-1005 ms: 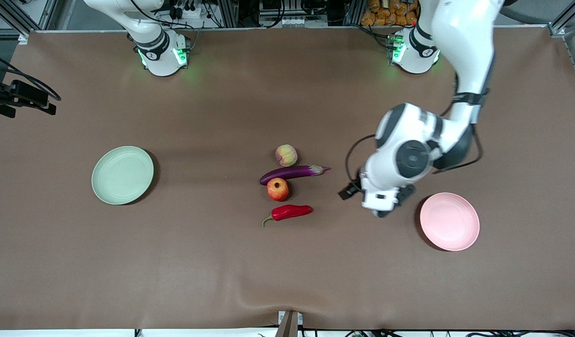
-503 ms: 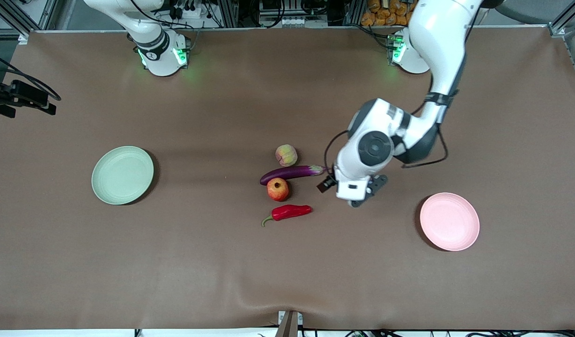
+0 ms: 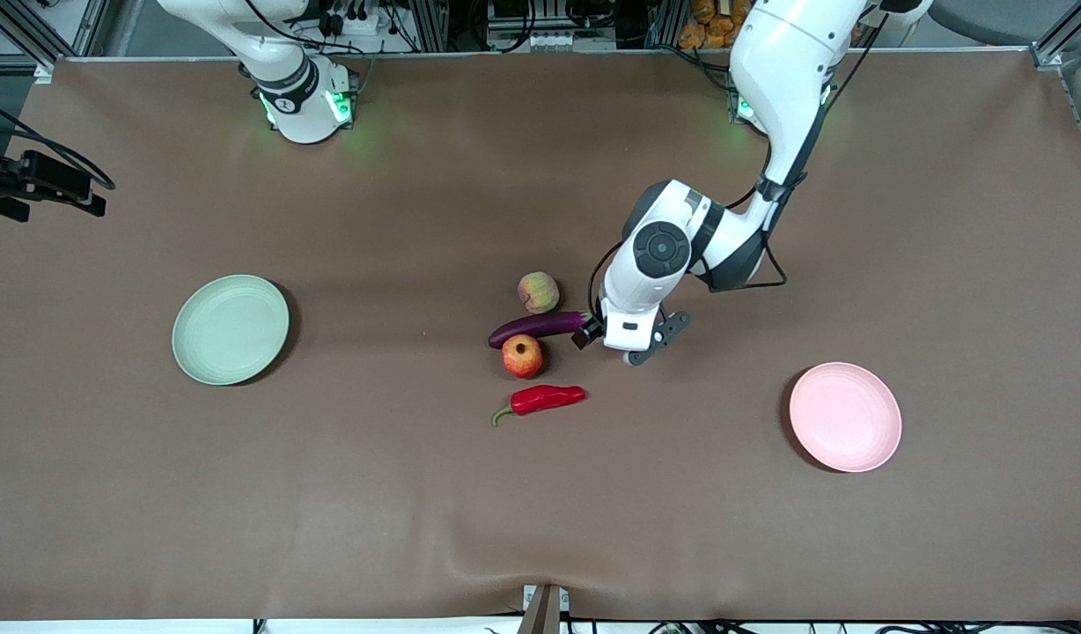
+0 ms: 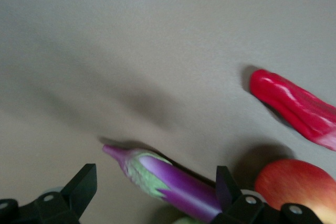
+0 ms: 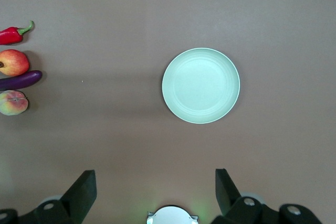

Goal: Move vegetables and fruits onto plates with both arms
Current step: 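Move the left gripper down to the purple eggplant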

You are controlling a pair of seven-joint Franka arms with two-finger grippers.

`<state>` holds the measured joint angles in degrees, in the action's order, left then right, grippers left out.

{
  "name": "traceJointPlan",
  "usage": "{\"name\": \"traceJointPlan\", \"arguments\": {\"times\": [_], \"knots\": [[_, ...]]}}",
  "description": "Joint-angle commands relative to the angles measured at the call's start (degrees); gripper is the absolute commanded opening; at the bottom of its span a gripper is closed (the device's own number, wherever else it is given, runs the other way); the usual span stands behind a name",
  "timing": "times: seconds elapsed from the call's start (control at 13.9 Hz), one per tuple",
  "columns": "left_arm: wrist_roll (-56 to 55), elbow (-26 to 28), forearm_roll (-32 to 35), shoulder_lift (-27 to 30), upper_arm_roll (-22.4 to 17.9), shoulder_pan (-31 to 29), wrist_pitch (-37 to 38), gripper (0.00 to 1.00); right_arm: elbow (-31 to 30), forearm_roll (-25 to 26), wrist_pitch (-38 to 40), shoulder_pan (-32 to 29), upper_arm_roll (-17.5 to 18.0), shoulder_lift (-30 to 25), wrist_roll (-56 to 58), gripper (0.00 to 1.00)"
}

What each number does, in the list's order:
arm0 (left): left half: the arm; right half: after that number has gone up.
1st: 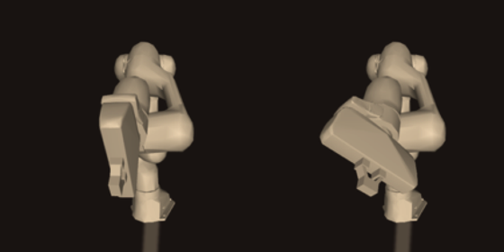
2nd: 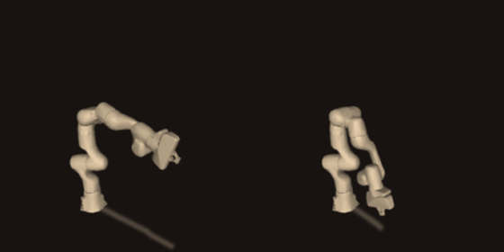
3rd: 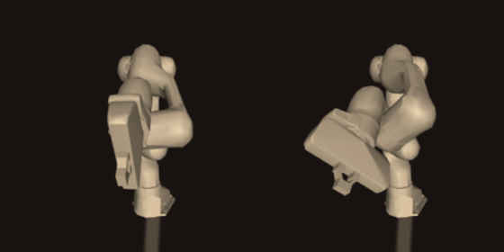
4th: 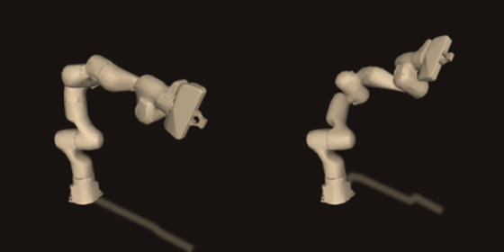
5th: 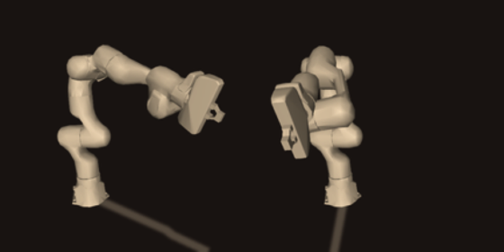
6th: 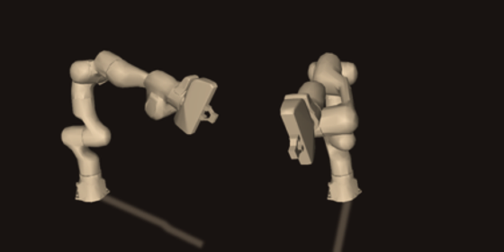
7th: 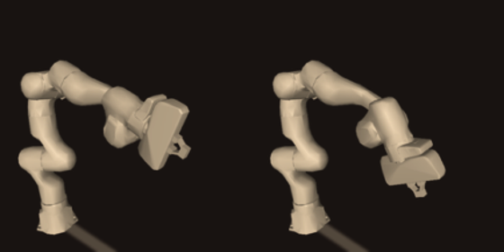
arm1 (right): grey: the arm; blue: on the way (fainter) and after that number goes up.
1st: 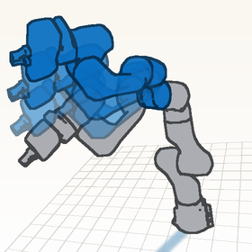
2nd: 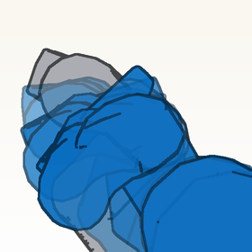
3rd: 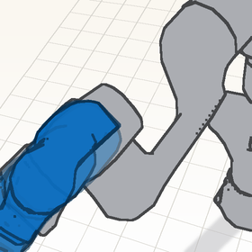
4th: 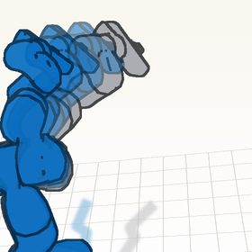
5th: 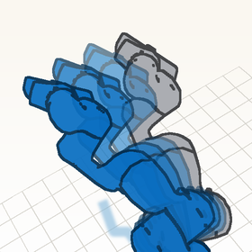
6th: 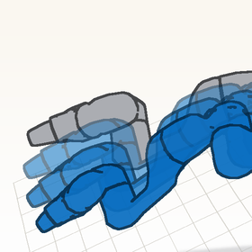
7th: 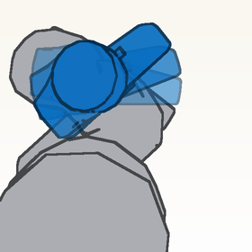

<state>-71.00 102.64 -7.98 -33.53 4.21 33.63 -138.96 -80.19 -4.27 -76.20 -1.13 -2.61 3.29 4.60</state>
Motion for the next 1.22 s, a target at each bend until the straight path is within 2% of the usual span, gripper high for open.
{"name": "traceJointPlan", "arguments": {"times": [0.0,0.14,0.43,1.15], "knots": [[-3.68,2.74,-0.89,0.84,-0.34,0.39,-3.51,1.00,0.38,-0.73,-0.09,-1.51,1.03,-0.22,0.32,1.00],[-8.43,1.95,-3.86,0.23,-0.34,0.56,-3.60,1.00,0.65,-0.47,-0.09,-1.68,0.86,-0.30,0.41,1.00],[-9.85,1.60,-9.93,-0.57,-0.34,-0.32,-3.16,1.00,1.00,-0.91,-0.09,-2.74,0.68,-0.30,0.41,1.00],[-11.79,-1.73,-15.65,-5.48,-0.42,1.88,-3.25,1.00,0.91,-0.65,-2.46,-3.00,0.68,-0.13,0.41,1.00]]}}
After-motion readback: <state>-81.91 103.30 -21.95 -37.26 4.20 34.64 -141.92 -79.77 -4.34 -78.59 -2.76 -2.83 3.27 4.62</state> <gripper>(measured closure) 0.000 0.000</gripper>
